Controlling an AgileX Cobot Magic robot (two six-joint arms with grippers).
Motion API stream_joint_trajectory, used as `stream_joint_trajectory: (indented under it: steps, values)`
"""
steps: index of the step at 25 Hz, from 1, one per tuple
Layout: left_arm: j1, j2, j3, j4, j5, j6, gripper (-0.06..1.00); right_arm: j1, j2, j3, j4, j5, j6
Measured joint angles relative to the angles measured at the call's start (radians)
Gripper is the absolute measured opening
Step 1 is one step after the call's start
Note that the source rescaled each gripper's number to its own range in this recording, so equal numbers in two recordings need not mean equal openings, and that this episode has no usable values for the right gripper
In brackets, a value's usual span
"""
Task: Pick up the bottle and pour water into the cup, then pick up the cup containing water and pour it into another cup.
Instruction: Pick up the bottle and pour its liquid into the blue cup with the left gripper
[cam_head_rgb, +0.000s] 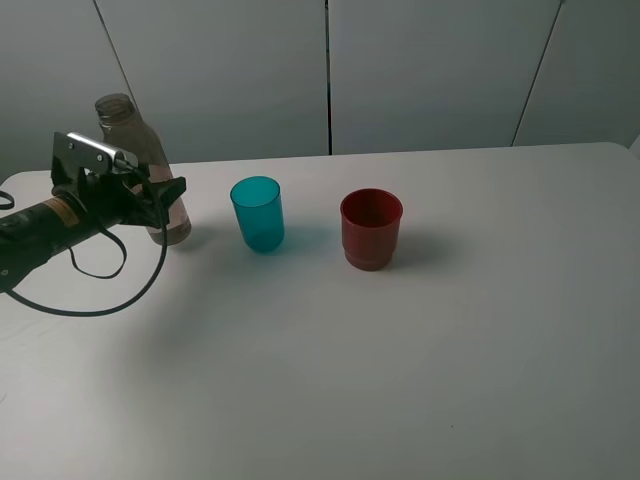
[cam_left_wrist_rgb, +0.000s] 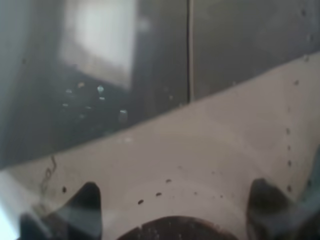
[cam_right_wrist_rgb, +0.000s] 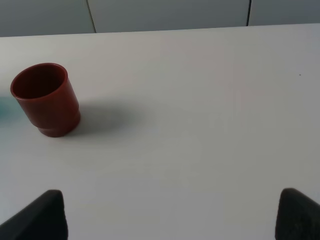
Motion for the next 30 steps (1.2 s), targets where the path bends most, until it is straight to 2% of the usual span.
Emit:
stream_joint_trajectory:
  steps: [4, 7, 16, 25, 30]
  values:
    - [0.000, -0.073, -0.034, 0.013, 0.112, -0.017, 0.01, 0.000, 0.000, 0.000, 0.000, 0.000, 0.000]
    - [0.000, -0.122, -0.073, 0.059, 0.213, -0.019, 0.01, 0.000, 0.000, 0.000, 0.000, 0.000, 0.000]
    - [-0.020, -0.148, -0.212, 0.181, 0.419, -0.024, 0.01, 0.000, 0.000, 0.000, 0.000, 0.000, 0.000]
    - [-0.039, -0.148, -0.280, 0.246, 0.483, 0.031, 0.01, 0.000, 0.000, 0.000, 0.000, 0.000, 0.000]
    - [-0.058, -0.146, -0.306, 0.247, 0.514, 0.131, 0.01, 0.000, 0.000, 0.000, 0.000, 0.000, 0.000]
